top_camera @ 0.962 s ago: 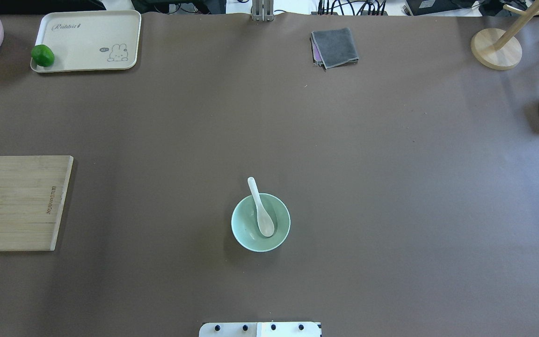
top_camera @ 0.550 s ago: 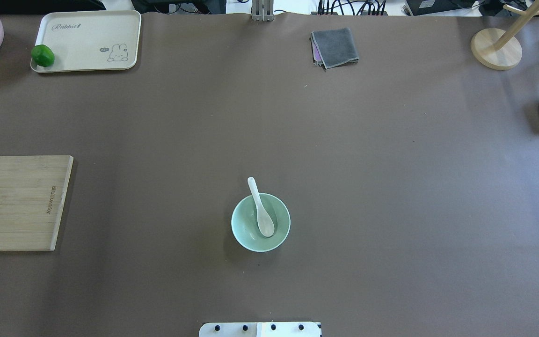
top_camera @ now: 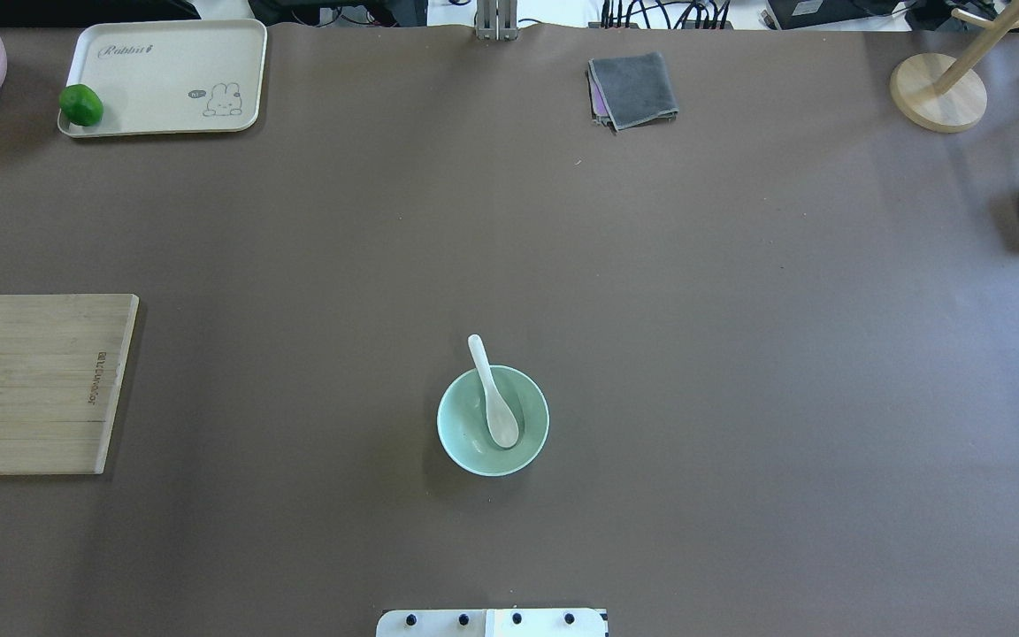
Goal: Place spoon in bowl
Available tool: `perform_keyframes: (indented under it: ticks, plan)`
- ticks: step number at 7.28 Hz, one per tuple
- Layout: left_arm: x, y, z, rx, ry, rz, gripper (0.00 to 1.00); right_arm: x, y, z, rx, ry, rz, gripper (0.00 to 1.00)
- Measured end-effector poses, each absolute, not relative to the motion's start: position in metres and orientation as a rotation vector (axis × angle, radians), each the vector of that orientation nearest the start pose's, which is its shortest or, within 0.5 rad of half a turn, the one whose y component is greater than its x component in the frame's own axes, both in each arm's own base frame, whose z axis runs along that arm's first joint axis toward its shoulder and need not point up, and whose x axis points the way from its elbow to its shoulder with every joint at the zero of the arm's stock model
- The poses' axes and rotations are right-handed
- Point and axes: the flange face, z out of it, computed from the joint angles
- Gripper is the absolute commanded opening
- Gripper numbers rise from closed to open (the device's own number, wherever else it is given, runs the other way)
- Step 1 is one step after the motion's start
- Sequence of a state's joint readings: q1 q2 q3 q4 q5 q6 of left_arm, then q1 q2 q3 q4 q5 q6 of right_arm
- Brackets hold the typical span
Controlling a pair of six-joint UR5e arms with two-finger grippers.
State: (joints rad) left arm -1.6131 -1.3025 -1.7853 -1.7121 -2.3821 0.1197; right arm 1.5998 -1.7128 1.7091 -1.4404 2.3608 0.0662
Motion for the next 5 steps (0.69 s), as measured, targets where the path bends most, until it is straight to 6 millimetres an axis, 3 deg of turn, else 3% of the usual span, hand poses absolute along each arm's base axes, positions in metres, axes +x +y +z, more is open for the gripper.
perform_keyframes:
  ticks: [5]
  plan:
    - [-0.0826, -0.3784, 0.6632, 0.134, 0.752, 0.097, 0.98, 0.0848, -0.4351, 0.6382, 0.122, -0.82, 0.049, 1.0]
